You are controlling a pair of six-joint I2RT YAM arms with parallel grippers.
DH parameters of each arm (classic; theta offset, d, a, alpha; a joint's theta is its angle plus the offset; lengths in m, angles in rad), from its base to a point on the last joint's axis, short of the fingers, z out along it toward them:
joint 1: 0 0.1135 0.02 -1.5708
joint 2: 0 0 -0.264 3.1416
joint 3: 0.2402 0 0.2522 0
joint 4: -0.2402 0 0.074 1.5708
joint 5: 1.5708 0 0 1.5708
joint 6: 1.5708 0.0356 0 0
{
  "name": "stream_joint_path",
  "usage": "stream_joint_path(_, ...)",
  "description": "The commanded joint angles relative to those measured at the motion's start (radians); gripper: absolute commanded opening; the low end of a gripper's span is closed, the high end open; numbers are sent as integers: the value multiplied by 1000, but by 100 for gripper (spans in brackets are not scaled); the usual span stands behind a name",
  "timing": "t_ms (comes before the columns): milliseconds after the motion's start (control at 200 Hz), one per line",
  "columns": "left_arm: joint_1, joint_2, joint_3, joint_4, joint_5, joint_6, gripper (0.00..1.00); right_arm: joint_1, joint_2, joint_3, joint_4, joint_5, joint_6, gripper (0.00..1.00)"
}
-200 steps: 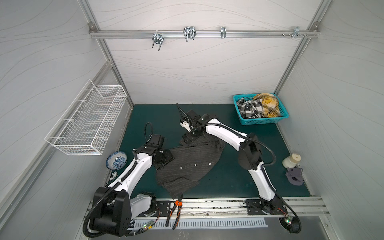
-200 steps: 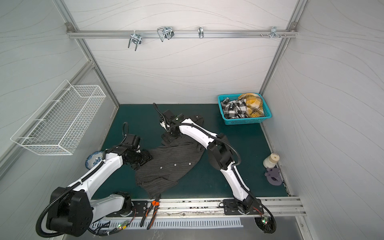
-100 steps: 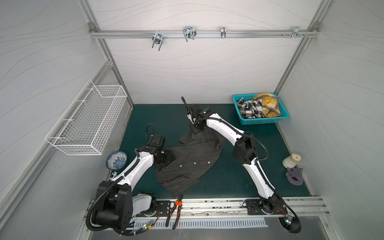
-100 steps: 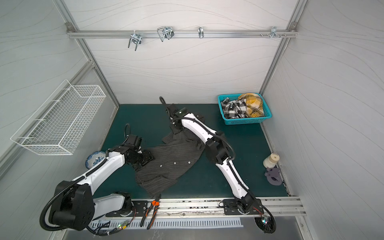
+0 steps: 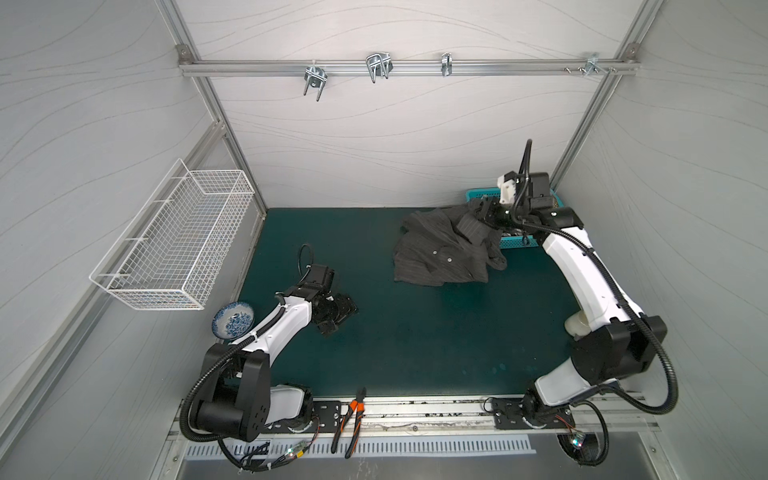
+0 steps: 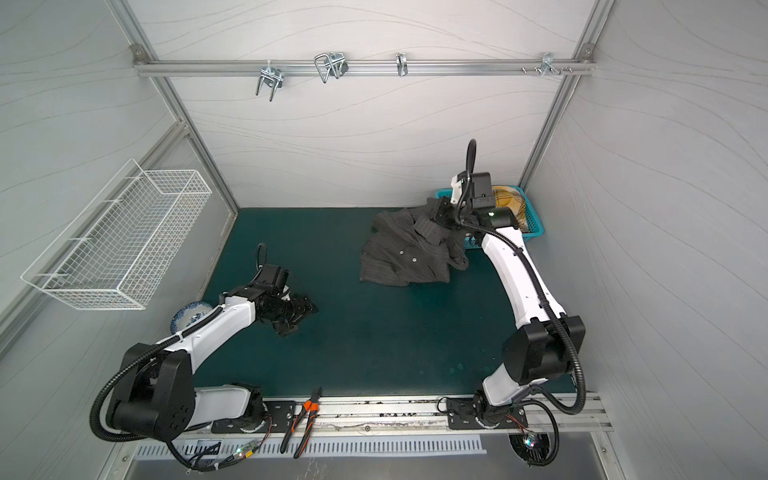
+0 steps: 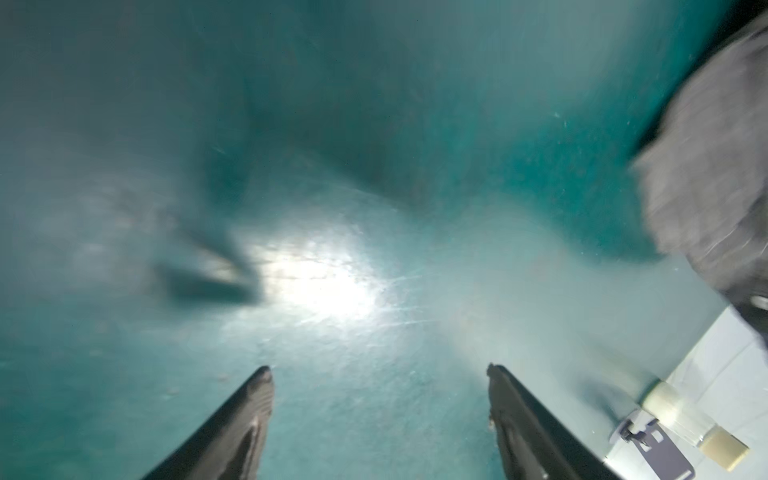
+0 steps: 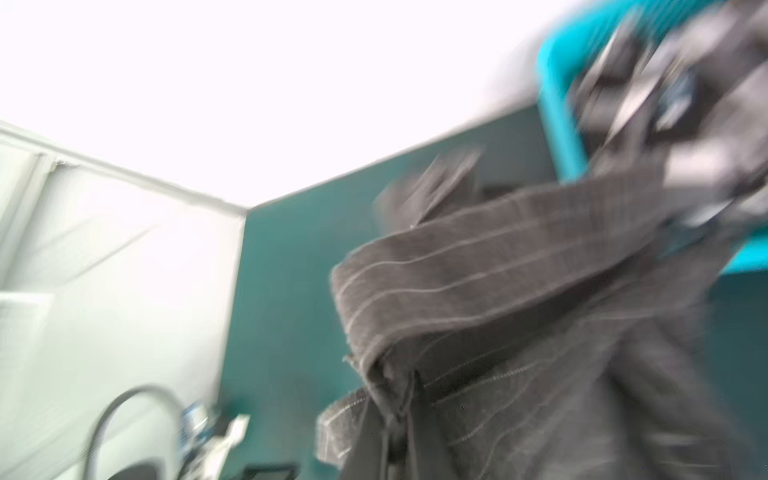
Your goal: Fold and stack the long sleeve shirts
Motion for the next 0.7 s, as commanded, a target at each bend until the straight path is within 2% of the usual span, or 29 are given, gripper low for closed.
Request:
stream_joint_path(0,-37,19,51,54,26,-28,86,25,19,-106,92,-147,99,0)
stream_joint_path(195,-37,32,58,102,62,-60,87,123,67,-77,59,-159,46,0)
stream_joint_path(330,0,12,78,69,42,-60,83,227,156,67,87,-234,35,0)
stream_joint_path(385,25,-7,80,58,42,-63,81,262,196,141,145,-311,67,0)
stream_joint_path(525,76,-77,114,-19,2,-37,76,297,263,321,401,-466,240,0)
stream_joint_path(580,90,-111,129,-53,-21,-27,75,297,270,389,422,-443,250,0)
stream_joint_path(695,103,-174,146,-99,-59,-5,77,255,273,454,317,-348,197,0)
